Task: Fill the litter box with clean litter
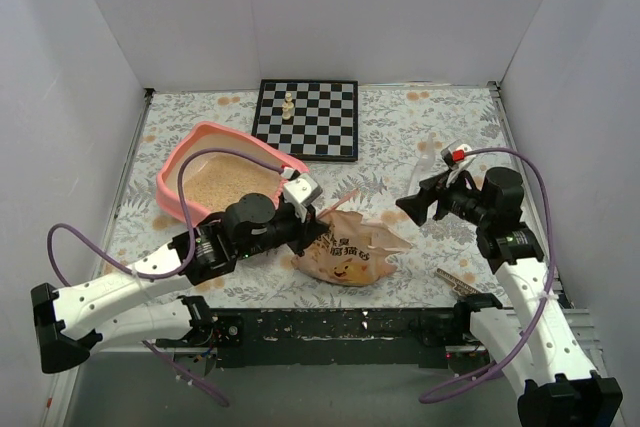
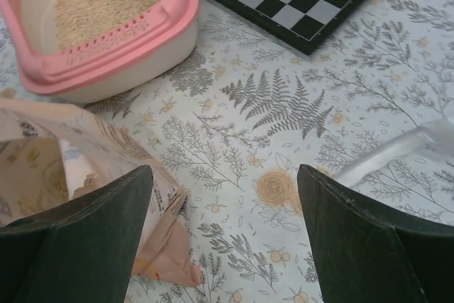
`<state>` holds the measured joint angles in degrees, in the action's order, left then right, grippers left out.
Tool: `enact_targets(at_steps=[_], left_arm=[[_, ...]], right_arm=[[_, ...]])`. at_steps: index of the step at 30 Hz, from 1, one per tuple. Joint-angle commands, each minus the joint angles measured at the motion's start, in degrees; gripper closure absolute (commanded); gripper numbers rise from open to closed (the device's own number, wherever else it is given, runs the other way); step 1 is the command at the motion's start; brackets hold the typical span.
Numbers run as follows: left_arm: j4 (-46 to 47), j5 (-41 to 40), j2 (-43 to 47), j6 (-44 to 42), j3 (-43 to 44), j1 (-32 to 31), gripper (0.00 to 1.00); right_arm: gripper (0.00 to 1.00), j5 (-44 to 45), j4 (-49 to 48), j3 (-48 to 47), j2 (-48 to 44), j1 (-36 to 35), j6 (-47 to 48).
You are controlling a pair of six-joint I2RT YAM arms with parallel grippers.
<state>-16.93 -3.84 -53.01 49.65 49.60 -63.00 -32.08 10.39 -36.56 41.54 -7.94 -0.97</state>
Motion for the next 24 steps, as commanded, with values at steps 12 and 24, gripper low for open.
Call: enact_targets(at_steps=[12,24], left_arm=[[-2.0,6.1,5.1,-0.3,-5.4,3.4,1.0],[-2.8,5.1,5.6,-1.0,-6.2,3.8,1.0]], right_arm=[[0.1,-32.5,-23.1,10.7,-1.5,0.2,-5.6],[0.1,-39.6,-44.6,19.8,-6.6,0.2,-25.0]])
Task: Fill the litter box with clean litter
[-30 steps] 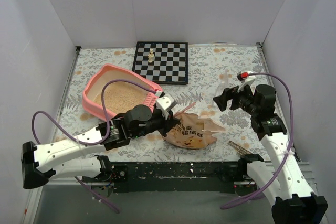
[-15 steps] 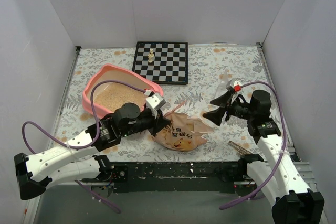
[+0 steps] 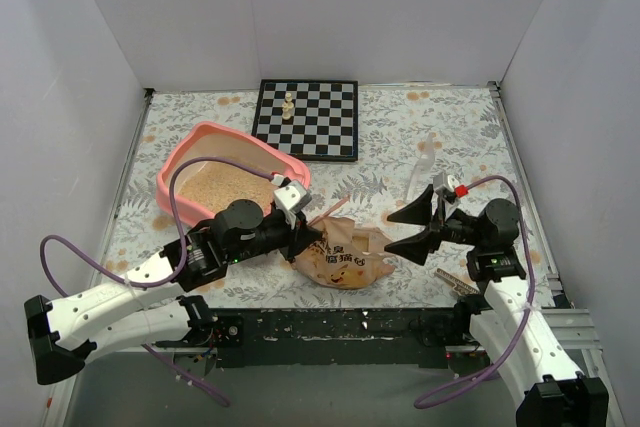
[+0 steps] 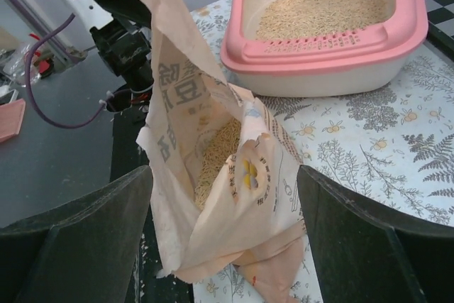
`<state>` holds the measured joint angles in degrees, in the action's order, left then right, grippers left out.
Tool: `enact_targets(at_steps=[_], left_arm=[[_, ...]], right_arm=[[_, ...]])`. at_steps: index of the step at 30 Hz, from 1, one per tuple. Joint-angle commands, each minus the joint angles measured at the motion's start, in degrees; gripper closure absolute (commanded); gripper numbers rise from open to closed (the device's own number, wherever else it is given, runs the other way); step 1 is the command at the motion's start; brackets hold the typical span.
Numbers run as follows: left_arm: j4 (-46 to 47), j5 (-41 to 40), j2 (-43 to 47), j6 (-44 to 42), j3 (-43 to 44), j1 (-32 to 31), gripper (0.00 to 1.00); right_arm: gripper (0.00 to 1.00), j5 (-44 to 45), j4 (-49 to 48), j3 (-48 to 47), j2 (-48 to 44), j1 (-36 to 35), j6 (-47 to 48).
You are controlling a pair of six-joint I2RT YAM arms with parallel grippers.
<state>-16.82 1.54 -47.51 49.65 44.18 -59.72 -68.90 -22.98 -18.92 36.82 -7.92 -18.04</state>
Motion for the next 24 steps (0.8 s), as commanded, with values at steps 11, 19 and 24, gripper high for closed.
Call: enact_targets(at_steps=[11,19,24], left_arm=[[-3.7,0.3,-4.3,-1.7,3.1,1.5,1.0],[-3.8,0.7,-5.0,-1.7,4.2,1.8,1.0],[-4.5,0.2,-4.4,-2.0,4.2,2.2,1.0]], right_arm=[[0.1,0.4,-16.4,6.1,-4.6,-0.2,-13.9],[0.11,4.3,-17.2,7.5,-3.5,-2.7,-13.9],[0.11,6.0,-18.6,8.6,-2.7,-5.4,-13.5]])
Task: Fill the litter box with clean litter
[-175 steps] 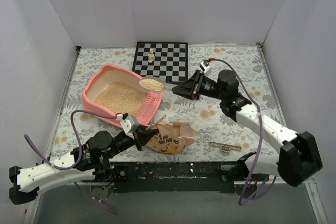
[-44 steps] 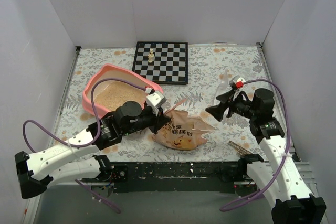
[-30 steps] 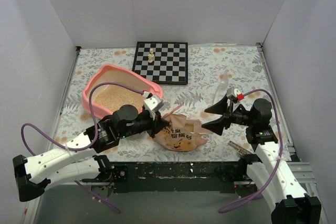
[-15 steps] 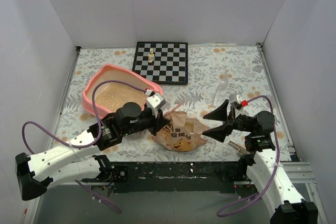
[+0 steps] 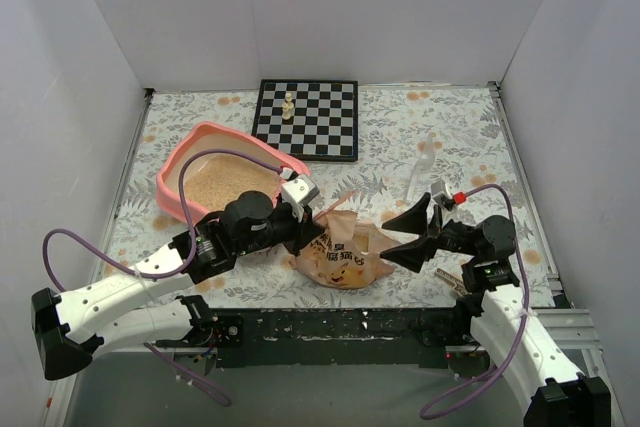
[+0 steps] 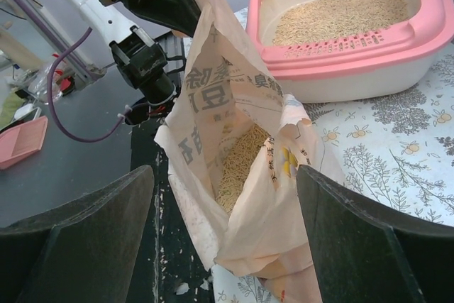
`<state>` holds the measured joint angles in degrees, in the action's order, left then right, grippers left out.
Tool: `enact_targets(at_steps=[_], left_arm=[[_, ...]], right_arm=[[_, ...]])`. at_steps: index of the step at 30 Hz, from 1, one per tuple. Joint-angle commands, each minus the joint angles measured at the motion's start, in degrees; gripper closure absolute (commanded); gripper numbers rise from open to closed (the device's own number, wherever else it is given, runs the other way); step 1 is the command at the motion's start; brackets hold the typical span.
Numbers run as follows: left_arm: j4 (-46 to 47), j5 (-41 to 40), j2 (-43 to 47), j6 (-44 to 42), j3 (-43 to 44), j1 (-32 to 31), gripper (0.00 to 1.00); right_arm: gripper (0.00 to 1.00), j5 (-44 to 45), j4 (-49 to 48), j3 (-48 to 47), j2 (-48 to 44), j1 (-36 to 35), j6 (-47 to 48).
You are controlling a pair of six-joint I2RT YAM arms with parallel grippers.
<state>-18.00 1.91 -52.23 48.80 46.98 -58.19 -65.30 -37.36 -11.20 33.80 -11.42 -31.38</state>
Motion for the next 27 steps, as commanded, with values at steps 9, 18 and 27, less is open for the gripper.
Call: enact_targets(at_steps=[9,18,27], left_arm=[[-3.3,-0.1,0.0,-1.9,1.8,1.3,1.0],[-3.5,0.5,-0.6,-2.7,2.6,2.0,1.0],[-3.9,0.5,-0.3,-2.3,2.4,2.3,1.0]], right_arm=[[0.11,6.7,-6.5,2.6,2.4,-7.7,1.0],[0.12,11.2,-6.5,3.4,4.5,-10.9,3.8],[0.3,13.4,-8.0,3.6,6.4,-10.9,4.4]])
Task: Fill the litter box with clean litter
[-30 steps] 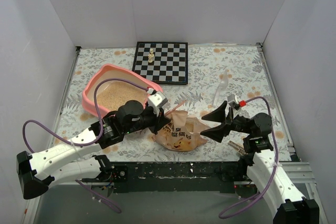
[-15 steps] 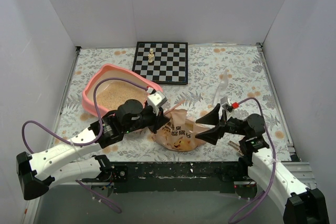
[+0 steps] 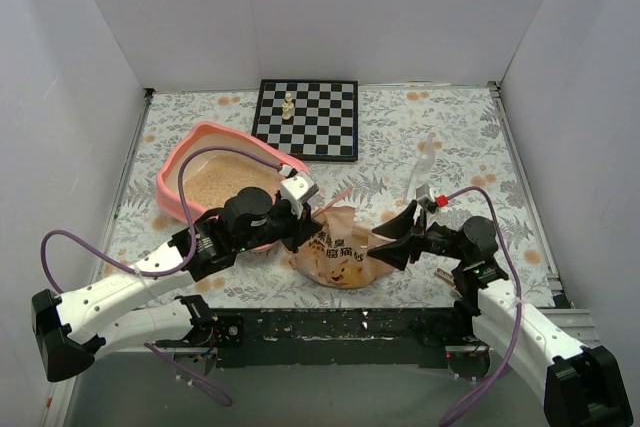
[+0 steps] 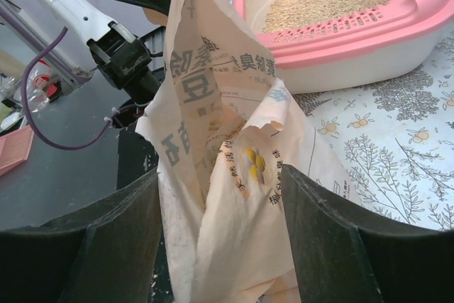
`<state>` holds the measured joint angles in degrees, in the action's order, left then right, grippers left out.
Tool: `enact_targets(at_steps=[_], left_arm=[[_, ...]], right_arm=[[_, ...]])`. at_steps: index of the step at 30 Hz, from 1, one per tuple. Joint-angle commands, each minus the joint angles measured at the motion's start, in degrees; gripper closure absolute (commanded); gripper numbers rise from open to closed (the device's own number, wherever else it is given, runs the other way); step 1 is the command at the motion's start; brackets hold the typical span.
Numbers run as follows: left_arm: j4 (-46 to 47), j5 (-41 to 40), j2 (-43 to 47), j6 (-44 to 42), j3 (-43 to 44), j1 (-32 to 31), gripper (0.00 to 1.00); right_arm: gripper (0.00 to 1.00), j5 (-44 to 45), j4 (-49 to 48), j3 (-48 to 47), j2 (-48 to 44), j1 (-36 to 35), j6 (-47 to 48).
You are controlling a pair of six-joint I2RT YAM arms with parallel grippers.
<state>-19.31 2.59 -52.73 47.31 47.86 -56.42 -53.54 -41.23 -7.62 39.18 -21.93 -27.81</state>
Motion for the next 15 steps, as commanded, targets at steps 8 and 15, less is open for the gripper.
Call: enact_targets(at_steps=[8,15], left_arm=[[-3.5,0.1,0.9,1.1,0.8,0.5,1.0],[-6.3,2.9,0.5,5.2,0.3,0.7,0.78]], right_arm=[[0.99,3.1,-10.7,0.8,3.3,-0.4,-3.8],[0.99,5.9,-23.5,3.7,6.2,-0.2,-20.5]])
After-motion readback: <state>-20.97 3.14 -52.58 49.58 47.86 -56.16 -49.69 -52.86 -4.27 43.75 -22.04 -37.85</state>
